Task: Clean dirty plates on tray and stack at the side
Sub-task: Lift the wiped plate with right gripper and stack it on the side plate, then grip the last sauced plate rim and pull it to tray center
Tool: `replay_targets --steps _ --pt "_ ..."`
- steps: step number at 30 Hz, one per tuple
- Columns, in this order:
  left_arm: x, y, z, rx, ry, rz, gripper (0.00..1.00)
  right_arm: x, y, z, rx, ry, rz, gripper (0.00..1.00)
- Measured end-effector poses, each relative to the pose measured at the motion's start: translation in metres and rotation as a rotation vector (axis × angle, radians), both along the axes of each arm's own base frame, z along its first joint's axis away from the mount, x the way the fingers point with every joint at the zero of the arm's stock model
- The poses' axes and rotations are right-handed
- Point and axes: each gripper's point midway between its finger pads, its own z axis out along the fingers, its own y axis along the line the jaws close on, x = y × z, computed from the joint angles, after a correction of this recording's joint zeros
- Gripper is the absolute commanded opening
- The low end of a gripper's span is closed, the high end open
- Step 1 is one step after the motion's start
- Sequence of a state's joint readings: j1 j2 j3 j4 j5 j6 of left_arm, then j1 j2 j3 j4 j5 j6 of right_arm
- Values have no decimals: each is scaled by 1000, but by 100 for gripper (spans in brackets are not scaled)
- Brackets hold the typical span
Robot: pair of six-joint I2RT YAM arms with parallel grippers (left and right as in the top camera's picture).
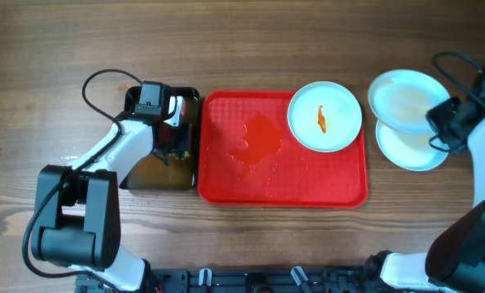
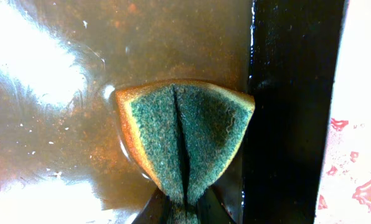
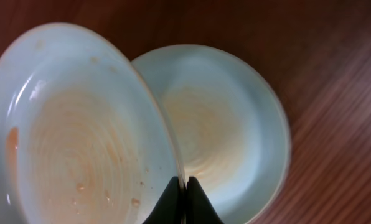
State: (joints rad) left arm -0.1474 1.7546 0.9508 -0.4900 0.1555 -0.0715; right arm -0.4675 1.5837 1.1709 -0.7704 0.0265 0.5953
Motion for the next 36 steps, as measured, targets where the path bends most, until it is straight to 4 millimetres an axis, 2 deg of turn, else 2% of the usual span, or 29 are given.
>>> replay_targets --steps 4,9,11,13,14,16,19,20,24,27,28,29,31,32,33,36 --pt "0 0 0 0 0 0 7 -22 -19 -4 5 46 -78 4" --pt "0 0 0 0 0 0 7 -33 -24 -6 -20 91 -101 4" --pt "0 0 0 0 0 0 7 -37 -23 -13 -18 104 -102 5" --pt "0 0 0 0 0 0 7 -43 -19 -22 -10 125 -102 41" --pt "0 0 0 0 0 0 7 -47 -17 -27 -3 137 -103 47" --pt "0 0 0 0 0 0 7 -48 -16 -30 1 137 -103 51" --pt "0 0 0 0 0 0 7 -39 -13 -29 24 98 -83 65" --pt "0 0 0 0 0 0 7 -32 -9 -28 45 69 -55 65" --pt "0 0 0 0 0 0 7 8 24 -17 146 -105 195 66" --pt "0 0 0 0 0 0 7 27 67 -10 186 -165 429 66" --pt "0 0 0 0 0 0 7 33 91 -8 207 -178 514 66" --pt "0 0 0 0 0 0 7 36 107 -8 206 -174 572 66" --pt "0 0 0 0 0 0 7 38 136 -12 202 -158 666 66" --pt "0 0 0 0 0 0 7 33 157 -21 204 -123 716 66" --pt "0 0 0 0 0 0 7 26 168 -31 200 -82 730 65" --pt "0 0 0 0 0 0 7 11 181 -56 164 -12 720 61"
